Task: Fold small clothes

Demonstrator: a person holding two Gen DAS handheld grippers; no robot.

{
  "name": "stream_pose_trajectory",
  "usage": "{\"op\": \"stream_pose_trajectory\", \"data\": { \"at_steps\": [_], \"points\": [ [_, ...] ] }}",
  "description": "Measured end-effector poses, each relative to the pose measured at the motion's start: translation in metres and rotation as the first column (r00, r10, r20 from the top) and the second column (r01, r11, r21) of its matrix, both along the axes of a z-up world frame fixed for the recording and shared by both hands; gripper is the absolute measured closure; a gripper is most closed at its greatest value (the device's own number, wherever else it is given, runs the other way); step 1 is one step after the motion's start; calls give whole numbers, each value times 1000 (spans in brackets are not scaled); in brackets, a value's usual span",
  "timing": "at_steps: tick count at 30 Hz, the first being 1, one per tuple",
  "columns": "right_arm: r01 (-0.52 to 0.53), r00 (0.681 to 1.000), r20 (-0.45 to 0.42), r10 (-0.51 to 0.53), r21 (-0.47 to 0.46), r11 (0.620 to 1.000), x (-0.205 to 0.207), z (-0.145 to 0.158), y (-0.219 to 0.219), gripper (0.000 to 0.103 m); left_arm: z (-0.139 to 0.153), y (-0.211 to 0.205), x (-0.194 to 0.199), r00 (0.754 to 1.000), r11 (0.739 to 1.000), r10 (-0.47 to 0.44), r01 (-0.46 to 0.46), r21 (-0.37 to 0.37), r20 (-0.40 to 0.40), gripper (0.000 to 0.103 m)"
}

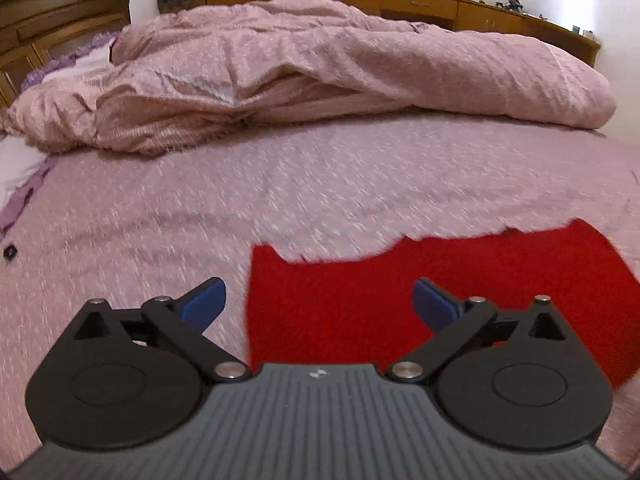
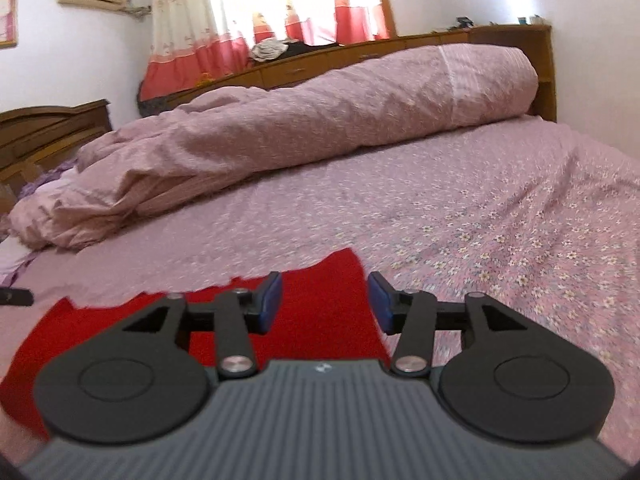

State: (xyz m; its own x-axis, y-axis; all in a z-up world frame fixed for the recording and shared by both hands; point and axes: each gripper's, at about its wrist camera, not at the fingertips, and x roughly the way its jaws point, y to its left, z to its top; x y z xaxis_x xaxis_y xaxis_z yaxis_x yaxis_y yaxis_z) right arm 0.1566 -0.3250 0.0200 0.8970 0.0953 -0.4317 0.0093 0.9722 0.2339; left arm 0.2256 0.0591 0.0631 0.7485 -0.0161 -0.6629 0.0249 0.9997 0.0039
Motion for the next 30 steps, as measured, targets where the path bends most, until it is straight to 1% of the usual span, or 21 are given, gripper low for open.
{"op": "stream_pose_trajectory", "data": {
  "at_steps": [1,4,6,8,10,13,15,19,21,24,30],
  "points": [
    [-8,1000,1,8,3,1000,-7,2,4,48,0,-4,-7,1000,1000,7,-7,-9,-8,1],
    [-55,998,-5,55,10,998,-26,5,16,47,-6,-12,-27,999,999,39,-40,-37,-21,1],
    [-78,997,-13,78,-4,997,-35,4,26,47,-13,-16,-38,998,998,50,-52,-40,-38,1],
    [-85,996,-20,85,-29,996,-39,1,33,47,-24,-18,-44,996,998,60,-62,-30,-69,1],
    [-78,997,-27,77,-27,997,-40,-4,36,47,-35,-17,-49,992,997,69,-72,-23,-101,1],
    [-69,995,-73,68,-20,997,-36,-17,37,47,-54,-13,-48,981,994,94,-101,-31,-170,1],
    [-65,992,-114,62,-16,998,-31,-28,37,48,-63,-10,-47,975,991,111,-124,-54,-192,0],
    [-70,992,-111,66,-24,997,-28,-41,38,48,-74,0,-42,960,974,141,-179,-142,-240,0],
    [-75,991,-112,72,-22,997,-25,-45,38,48,-76,1,-41,960,972,143,-182,-151,-239,0],
    [-71,992,-102,72,13,997,-24,-50,34,48,-77,-3,-40,966,979,131,-161,-122,-221,0],
    [-71,993,-96,73,23,997,-26,-48,33,47,-70,-1,-42,967,981,135,-161,-109,-215,0]
  ]
}}
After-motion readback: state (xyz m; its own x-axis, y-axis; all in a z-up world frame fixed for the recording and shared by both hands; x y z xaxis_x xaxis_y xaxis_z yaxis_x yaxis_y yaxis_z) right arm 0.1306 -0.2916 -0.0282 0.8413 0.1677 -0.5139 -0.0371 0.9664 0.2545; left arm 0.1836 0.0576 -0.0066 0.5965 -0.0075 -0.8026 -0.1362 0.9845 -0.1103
